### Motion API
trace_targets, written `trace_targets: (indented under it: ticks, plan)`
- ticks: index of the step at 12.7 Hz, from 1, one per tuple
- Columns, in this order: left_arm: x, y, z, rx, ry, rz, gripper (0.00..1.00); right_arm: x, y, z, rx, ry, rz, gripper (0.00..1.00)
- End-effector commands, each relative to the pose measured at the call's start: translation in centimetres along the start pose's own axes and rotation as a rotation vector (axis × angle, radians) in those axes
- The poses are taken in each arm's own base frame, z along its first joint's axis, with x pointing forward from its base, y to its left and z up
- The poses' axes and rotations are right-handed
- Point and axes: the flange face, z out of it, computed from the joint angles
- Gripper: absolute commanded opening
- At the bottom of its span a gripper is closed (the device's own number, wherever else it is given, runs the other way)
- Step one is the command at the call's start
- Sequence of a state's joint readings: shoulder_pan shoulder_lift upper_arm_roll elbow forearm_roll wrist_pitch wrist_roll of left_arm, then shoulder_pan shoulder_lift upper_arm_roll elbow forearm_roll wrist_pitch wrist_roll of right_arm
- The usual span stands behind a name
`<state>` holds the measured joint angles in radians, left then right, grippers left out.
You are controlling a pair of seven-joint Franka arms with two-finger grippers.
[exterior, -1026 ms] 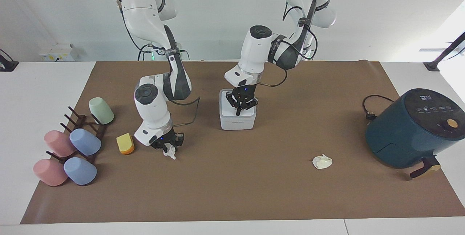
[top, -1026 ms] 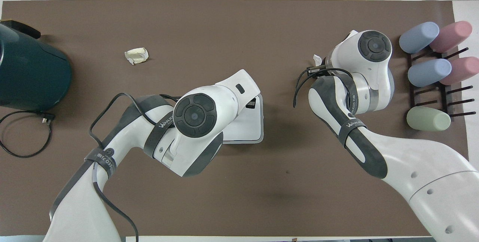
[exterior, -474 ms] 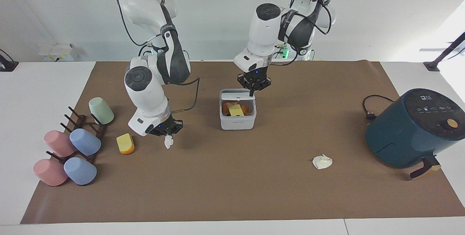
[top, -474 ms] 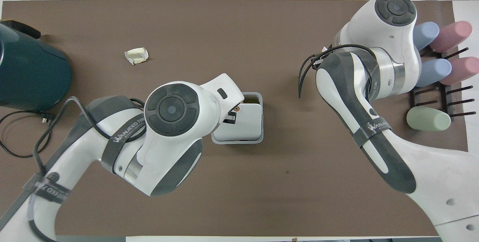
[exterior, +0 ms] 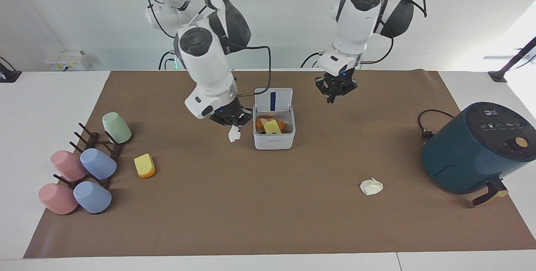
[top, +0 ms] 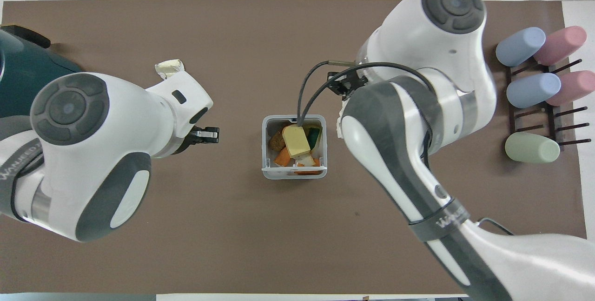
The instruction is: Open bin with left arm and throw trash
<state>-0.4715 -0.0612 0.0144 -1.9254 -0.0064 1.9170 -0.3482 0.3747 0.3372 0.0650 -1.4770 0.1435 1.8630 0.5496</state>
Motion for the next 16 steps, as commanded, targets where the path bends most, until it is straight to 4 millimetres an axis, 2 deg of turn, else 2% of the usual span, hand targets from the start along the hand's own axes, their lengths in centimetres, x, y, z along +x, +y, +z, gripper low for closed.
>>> trace_targets:
  ticks: [1,2,3,4,5,7,8,9,10,11,12,13,14,15,16]
  plan:
    - [1.9,-5.0,0.3,0.004,0.051,-0.077,1.00,-3.6,-5.5,2.3,0.027,0.009,0.100,0.00]
    - [3.1,-6.2,1.0,-0.001,0.081,-0.071,1.00,-5.5,-6.9,3.5,0.039,0.021,0.136,0.00]
    - [4.5,-6.9,2.7,-0.001,0.095,-0.032,1.00,-7.8,-7.8,4.9,0.052,0.037,0.136,0.00]
    - [5.9,-7.1,4.1,-0.006,0.125,-0.027,1.00,-9.1,-7.4,6.3,0.044,0.040,0.126,0.00]
    - [7.3,-7.3,5.9,-0.011,0.154,-0.032,1.00,-9.8,-6.6,7.3,0.030,0.031,0.129,0.00]
    - [10.6,-8.4,9.8,-0.012,0.193,-0.053,1.00,-10.0,-5.9,7.7,0.019,0.025,0.130,0.03]
    - [11.9,-8.8,11.4,-0.011,0.209,-0.056,1.00,-9.9,-5.8,7.7,0.023,0.029,0.141,0.55]
    - [13.1,-9.6,13.1,-0.010,0.227,-0.054,1.00,-10.0,-5.9,7.7,0.024,0.028,0.143,1.00]
    - [13.9,-9.9,14.9,-0.003,0.238,-0.035,1.00,-9.9,-6.2,7.3,0.023,0.028,0.138,1.00]
    - [14.5,-10.0,16.9,0.008,0.241,-0.017,1.00,-9.0,-5.8,6.3,0.030,0.039,0.147,1.00]
    - [15.1,-10.8,18.9,0.023,0.252,-0.010,1.00,-7.2,-4.7,4.6,0.044,0.056,0.170,1.00]
    - [15.5,-11.8,20.1,0.038,0.275,-0.004,1.00,-5.8,-3.8,3.0,0.060,0.074,0.192,1.00]
    - [15.9,-13.1,21.0,0.053,0.290,0.003,0.98,-5.2,-3.7,1.9,0.072,0.087,0.198,1.00]
    - [16.3,-14.0,21.6,0.062,0.301,0.013,0.89,-4.6,-3.1,1.1,0.059,0.108,0.179,1.00]
    - [16.4,-14.6,22.0,0.065,0.299,0.016,0.72,-3.1,-1.2,0.2,-0.021,0.151,0.076,1.00]
